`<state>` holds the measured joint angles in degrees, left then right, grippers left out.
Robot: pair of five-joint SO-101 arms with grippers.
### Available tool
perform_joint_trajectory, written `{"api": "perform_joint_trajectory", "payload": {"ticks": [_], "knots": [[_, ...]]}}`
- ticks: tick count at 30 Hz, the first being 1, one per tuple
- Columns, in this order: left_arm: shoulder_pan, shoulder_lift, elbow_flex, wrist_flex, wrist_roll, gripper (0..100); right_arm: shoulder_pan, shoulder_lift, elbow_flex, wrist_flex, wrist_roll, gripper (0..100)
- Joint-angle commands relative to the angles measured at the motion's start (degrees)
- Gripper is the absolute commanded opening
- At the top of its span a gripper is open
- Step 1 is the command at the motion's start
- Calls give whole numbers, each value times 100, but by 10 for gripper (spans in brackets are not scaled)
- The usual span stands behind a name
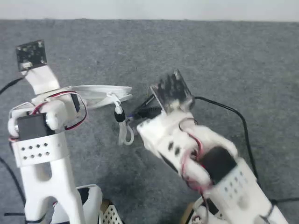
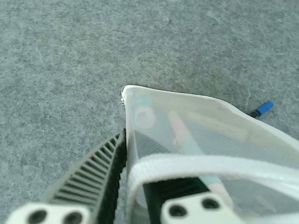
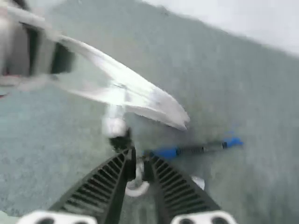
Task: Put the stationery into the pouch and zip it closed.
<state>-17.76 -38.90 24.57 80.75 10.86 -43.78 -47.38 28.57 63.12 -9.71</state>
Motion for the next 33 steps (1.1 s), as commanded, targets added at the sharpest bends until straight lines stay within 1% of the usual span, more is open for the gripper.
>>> {"api": "perform_joint_trajectory", "payload": {"ticks": [1, 3, 6, 10, 17, 26, 33], "knots": [[-44, -53, -163, -237, 105, 11, 382, 716, -457, 48, -457, 141], [-44, -53, -163, -237, 105, 11, 479, 1165, -536, -4, -571, 151], [-44, -53, -163, -237, 105, 11, 523, 1815, -730, -136, -651, 126], [-44, -53, -154, -237, 105, 11, 681, 2589, -967, -444, -1108, 123], [-44, -53, -136, -237, 105, 11, 1033, 3723, -1301, -954, -1363, 121], [-44, -26, -136, -237, 88, 11, 1244, 4743, -1336, -1921, -1477, 119], [-44, -18, -127, -237, 88, 11, 1367, 5604, -1969, -1938, -1477, 119]]}}
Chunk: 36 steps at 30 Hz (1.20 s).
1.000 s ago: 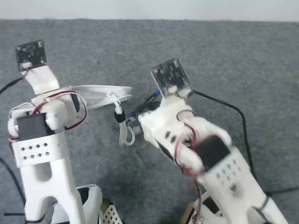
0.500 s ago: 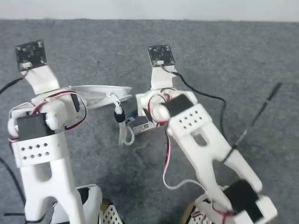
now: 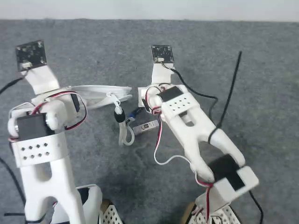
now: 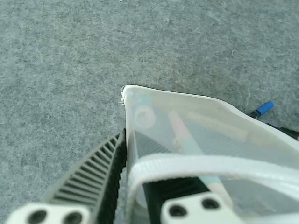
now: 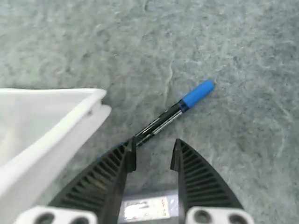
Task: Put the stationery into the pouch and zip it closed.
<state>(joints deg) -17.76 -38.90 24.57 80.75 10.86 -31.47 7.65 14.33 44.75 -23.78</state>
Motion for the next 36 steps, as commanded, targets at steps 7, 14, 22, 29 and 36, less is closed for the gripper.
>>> {"api": "perform_joint_trajectory", "payload": {"ticks": [7, 14, 22, 29, 36], "knots": [[-44, -18, -127, -237, 88, 11, 251, 1051, -1319, -48, -70, 119], [-44, -18, -127, -237, 88, 11, 251, 2018, -2611, 989, -290, 123], [-44, -18, -127, -237, 88, 11, 374, 3310, -4229, 1974, -352, 119], [-44, -18, -119, -229, 88, 11, 374, 4084, -5275, 2756, -352, 51], [-44, -18, -119, -229, 88, 11, 391, 4268, -5512, 3064, -325, 6]]}}
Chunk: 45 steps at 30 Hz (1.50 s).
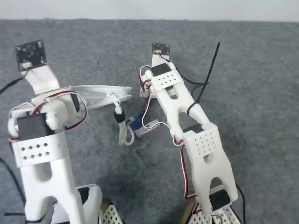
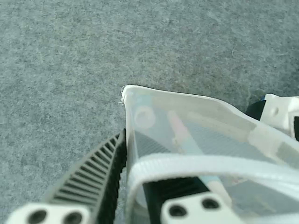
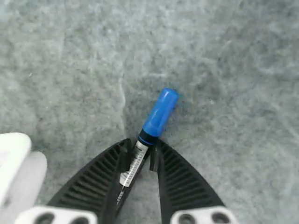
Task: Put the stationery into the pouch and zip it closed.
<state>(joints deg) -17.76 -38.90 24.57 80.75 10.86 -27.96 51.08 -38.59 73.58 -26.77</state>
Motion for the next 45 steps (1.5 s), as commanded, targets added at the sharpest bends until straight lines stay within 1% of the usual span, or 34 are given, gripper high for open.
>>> {"api": "perform_joint_trajectory", "payload": {"ticks": [1, 35, 39, 42, 45], "knots": [[-44, -18, -119, -229, 88, 11, 40, -101, -220, 259, -26, 7], [-44, -53, -66, -281, 88, 12, 4, -2791, -185, 2923, -26, 6], [-44, -53, -66, -281, 88, 12, 4, -3407, 308, 2923, 18, 6], [-44, -53, -66, -281, 88, 12, -75, -4022, 818, 2923, 360, 6], [-44, -53, -66, -281, 88, 12, -136, -4716, 1336, 2905, 448, 6]]}}
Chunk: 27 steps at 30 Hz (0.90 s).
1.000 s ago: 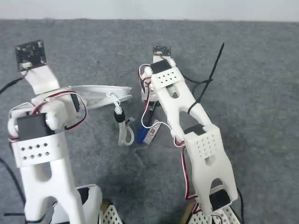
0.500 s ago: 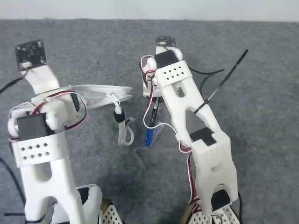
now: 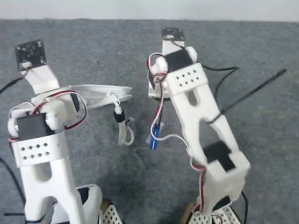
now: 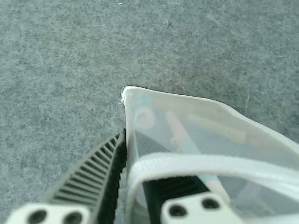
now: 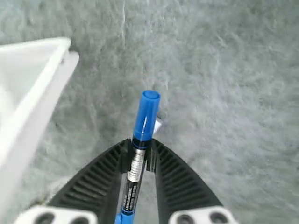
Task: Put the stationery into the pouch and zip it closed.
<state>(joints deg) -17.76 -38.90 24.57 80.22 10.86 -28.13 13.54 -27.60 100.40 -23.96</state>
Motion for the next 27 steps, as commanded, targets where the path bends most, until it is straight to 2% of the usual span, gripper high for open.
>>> {"api": "perform_joint_trajectory", "payload": {"ticks": [1, 9, 17, 27], "knots": [[-44, -53, -66, -229, 88, 12, -154, -1182, 396, 180, 167, 6], [-44, -53, -66, -229, 88, 12, -198, -2510, 1662, -444, 176, 6], [-35, -53, -66, -229, 97, 12, -242, -3248, 2075, -585, 185, 6], [-35, -53, -66, -229, 97, 12, -1279, -4075, 2075, -576, 185, 6]]}}
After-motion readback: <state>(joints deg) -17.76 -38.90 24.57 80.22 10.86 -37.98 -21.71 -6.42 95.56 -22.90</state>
